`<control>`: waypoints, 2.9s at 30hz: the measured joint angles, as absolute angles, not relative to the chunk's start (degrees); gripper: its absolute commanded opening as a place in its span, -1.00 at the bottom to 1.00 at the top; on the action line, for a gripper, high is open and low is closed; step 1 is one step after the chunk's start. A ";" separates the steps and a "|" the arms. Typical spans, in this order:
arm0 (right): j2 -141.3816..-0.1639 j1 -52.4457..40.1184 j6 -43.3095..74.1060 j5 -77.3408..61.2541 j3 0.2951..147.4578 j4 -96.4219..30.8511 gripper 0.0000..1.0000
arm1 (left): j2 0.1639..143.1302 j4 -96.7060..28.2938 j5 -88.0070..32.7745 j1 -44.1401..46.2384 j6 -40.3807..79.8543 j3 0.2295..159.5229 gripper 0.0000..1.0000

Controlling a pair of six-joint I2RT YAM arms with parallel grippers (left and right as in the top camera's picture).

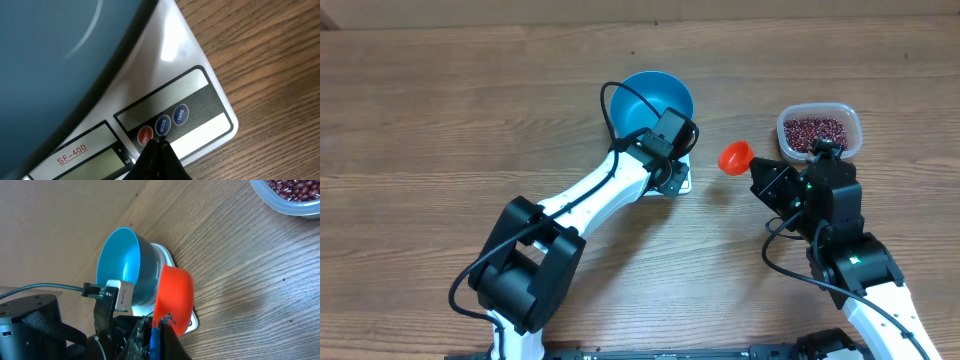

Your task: Scoop item into bowl and weigh 150g on scale

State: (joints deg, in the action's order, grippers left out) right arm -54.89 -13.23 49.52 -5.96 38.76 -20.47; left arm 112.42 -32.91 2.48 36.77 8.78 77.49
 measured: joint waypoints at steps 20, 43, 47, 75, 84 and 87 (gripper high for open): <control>-54.89 -13.21 49.50 -5.93 38.76 -20.51 -0.93 | 112.42 -31.27 4.56 36.77 9.04 77.49 -0.92; -54.89 -13.21 49.54 -5.93 38.76 -20.49 -0.93 | 112.42 -29.06 5.43 36.77 9.26 76.14 -0.91; -54.89 -13.23 49.50 -5.96 38.76 -20.49 -0.93 | 112.44 -28.64 5.43 36.77 9.26 75.48 -0.91; -54.89 -13.21 49.47 -5.96 38.76 -20.47 -0.93 | 112.53 -24.97 6.26 36.77 9.45 73.10 -0.92; -54.89 -13.23 49.52 -5.96 38.76 -20.47 -0.93 | 112.53 -24.73 6.33 36.77 9.45 72.99 -0.91; -54.89 -13.21 49.50 -5.96 38.76 -20.45 -0.93 | 112.53 -24.58 6.33 36.77 9.45 72.88 -0.91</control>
State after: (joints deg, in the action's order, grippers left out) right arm -54.89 -13.21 49.50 -5.96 38.76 -20.45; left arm 112.53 -24.58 6.33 36.77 9.45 72.88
